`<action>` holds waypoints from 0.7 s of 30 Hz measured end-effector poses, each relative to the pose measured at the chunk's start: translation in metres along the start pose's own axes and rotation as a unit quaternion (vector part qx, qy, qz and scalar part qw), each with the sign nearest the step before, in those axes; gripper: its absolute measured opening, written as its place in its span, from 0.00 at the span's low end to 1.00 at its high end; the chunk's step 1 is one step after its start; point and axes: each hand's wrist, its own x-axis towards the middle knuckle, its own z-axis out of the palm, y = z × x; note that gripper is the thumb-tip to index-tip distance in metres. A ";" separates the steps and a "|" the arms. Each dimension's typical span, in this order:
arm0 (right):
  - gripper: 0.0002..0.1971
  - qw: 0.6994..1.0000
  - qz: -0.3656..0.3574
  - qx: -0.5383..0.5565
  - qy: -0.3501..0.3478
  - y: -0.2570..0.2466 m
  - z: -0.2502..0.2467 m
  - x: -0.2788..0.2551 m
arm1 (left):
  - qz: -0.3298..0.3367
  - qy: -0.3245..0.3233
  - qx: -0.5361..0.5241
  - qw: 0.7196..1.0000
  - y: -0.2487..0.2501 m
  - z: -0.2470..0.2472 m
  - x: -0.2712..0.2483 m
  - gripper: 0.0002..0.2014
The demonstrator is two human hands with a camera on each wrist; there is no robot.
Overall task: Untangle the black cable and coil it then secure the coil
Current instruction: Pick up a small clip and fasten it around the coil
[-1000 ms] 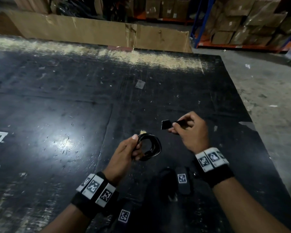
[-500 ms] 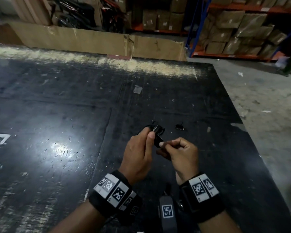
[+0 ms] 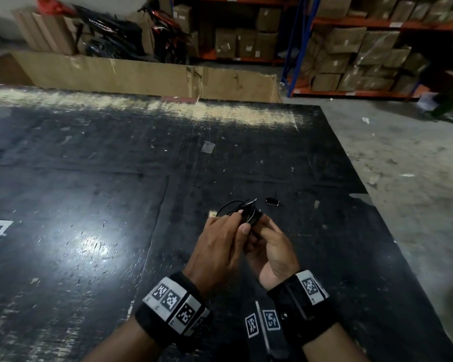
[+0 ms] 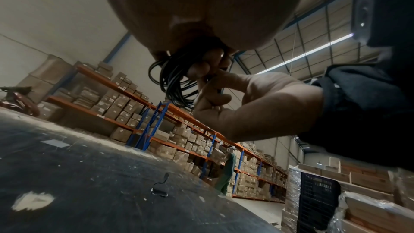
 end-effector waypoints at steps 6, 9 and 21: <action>0.23 0.999 0.005 0.034 -0.040 -0.003 -0.003 -0.003 | -0.028 -0.010 -0.066 0.997 0.001 -0.008 0.004 0.11; 0.20 0.998 0.003 0.037 -0.045 -0.002 -0.003 -0.003 | -0.042 -0.005 -0.103 0.994 0.000 -0.008 0.003 0.09; 0.09 0.947 -0.177 -0.262 -0.050 -0.015 -0.004 -0.018 | -0.059 0.030 -0.120 0.991 -0.009 -0.014 0.005 0.16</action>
